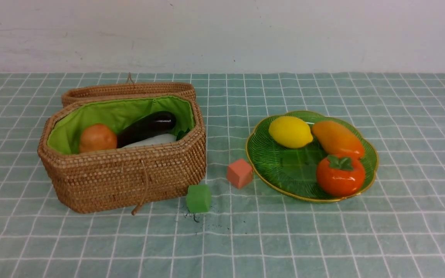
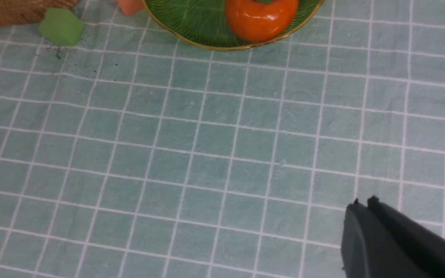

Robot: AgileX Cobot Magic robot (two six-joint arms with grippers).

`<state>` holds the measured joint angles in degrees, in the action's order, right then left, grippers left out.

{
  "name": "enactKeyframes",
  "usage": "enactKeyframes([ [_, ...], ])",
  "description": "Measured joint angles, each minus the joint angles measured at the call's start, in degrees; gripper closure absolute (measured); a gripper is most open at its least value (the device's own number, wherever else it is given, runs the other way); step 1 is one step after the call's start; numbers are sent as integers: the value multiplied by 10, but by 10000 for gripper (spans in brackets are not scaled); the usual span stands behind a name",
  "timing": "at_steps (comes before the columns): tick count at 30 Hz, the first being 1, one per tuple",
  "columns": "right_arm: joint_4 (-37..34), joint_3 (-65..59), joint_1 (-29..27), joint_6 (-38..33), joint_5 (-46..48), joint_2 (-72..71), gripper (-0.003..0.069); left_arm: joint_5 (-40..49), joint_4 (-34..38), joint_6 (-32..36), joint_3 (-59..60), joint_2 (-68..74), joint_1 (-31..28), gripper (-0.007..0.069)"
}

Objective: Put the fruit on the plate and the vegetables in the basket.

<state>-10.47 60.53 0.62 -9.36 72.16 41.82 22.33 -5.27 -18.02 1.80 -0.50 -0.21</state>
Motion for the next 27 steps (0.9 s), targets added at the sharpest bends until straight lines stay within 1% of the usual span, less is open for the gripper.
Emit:
enactKeyframes([
  [2,18,-35,-3,-6,-56,-23,673,0,0,0,0,0,0,386],
  [3,20,-68,-9,-7,-115,-46,673,0,0,0,0,0,0,386],
  [5,20,-134,-20,-7,-201,-81,671,0,0,0,0,0,0,386],
  [6,20,-143,-21,-7,-211,-91,671,0,0,0,0,0,0,386],
  [7,23,-215,-28,-8,-287,-133,671,0,0,0,0,0,0,386],
  [8,25,-264,-31,-8,-332,-161,669,0,0,0,0,0,0,386],
  [9,25,-274,-31,-8,-341,-161,668,0,0,0,0,0,0,386],
  [10,28,-365,-33,-8,-414,-220,666,0,0,0,0,0,0,386],
  [11,29,-414,-34,-8,-451,-245,666,0,0,0,0,0,0,386],
  [12,29,-424,-34,-8,-457,-251,666,0,0,0,0,0,0,386],
  [13,31,-497,-34,-8,-510,-303,666,0,0,0,0,0,0,386],
  [14,31,-506,-34,-8,-515,-316,666,0,0,0,0,0,0,386],
  [15,32,-569,-34,-8,-554,-362,666,0,0,0,0,0,0,386],
  [16,32,-600,-34,-8,-562,-396,666,0,0,0,0,0,0,386],
  [18,32,-613,-34,-8,-549,-415,666,0,0,0,0,0,0,386],
  [19,31,-615,-34,-8,-519,-421,666,0,0,0,0,0,0,386],
  [21,30,-615,-34,-8,-502,-423,666,0,0,0,0,0,0,386],
  [27,28,-615,-34,-8,-499,-424,659,0,-1,0,0,0,0,386],
])
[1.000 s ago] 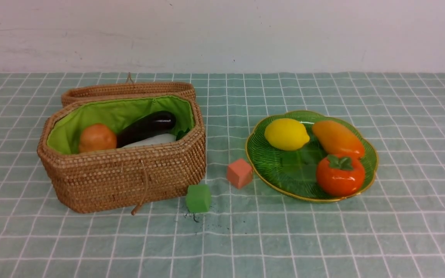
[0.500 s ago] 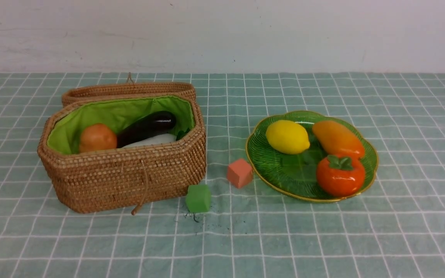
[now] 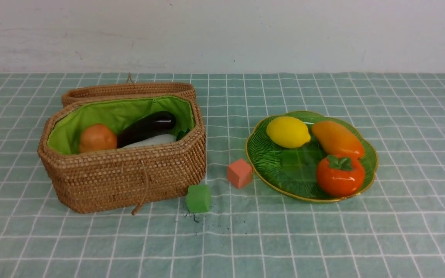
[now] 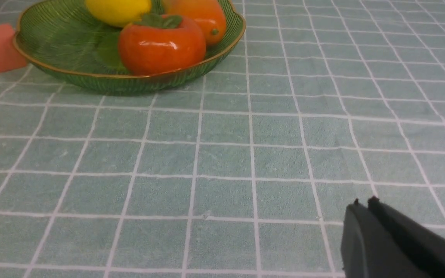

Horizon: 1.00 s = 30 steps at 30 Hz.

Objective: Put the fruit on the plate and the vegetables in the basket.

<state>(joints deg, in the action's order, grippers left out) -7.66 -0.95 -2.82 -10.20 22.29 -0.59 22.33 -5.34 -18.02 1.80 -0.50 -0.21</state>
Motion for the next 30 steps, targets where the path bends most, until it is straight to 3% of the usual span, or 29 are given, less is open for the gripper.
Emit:
enactKeyframes([
  [30,0,0,0,0,0,0,631,0,-1,0,0,0,0,386],
])
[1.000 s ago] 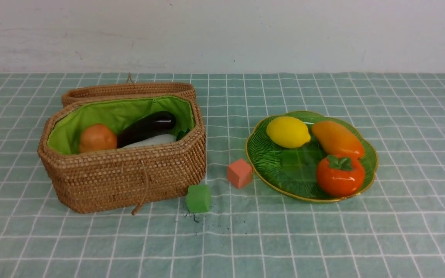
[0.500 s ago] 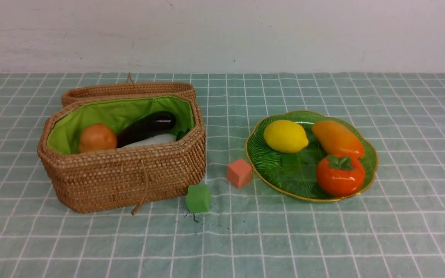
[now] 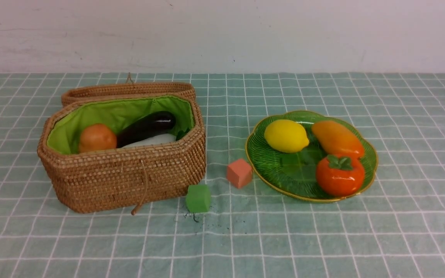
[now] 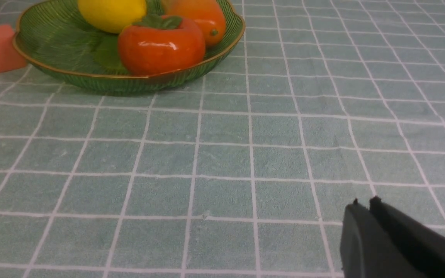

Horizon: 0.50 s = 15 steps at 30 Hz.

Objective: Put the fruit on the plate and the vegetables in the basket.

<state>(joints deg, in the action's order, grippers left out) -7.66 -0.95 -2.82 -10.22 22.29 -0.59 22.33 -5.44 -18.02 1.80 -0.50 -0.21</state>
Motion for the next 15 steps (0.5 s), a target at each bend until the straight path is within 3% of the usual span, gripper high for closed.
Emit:
enactKeyframes([
  [15,0,0,0,0,0,0,612,0,-1,0,0,0,0,386],
])
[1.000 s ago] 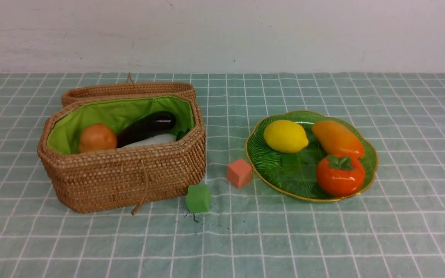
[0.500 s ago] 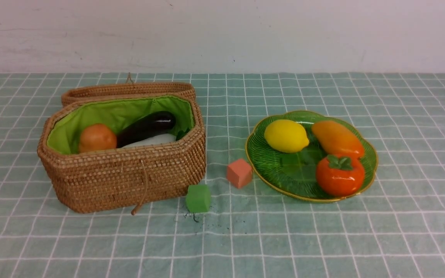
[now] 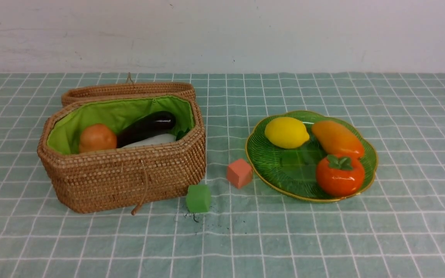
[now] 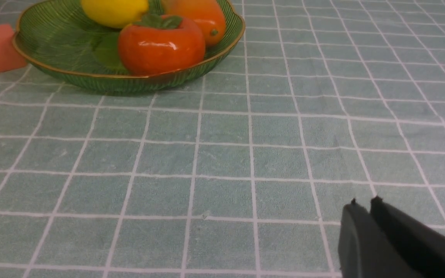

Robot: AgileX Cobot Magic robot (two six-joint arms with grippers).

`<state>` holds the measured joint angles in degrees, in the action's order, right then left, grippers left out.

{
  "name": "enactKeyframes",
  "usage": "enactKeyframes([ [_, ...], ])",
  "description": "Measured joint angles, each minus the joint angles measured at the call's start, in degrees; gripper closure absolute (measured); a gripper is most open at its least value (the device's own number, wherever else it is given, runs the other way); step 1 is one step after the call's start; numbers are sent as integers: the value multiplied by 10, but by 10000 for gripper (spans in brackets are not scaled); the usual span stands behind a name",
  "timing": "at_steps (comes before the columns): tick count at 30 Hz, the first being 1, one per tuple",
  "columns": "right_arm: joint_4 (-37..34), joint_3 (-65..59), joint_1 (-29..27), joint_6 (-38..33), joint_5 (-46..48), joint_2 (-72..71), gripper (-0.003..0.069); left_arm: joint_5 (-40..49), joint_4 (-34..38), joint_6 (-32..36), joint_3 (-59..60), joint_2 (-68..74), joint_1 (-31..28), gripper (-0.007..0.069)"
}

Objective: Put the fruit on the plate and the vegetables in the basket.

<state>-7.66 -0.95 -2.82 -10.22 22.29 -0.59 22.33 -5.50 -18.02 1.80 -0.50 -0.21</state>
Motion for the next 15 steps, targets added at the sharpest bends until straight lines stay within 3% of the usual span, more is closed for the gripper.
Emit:
enactKeyframes([
  [15,0,0,0,-1,0,0,592,0,0,0,0,0,0,386],
])
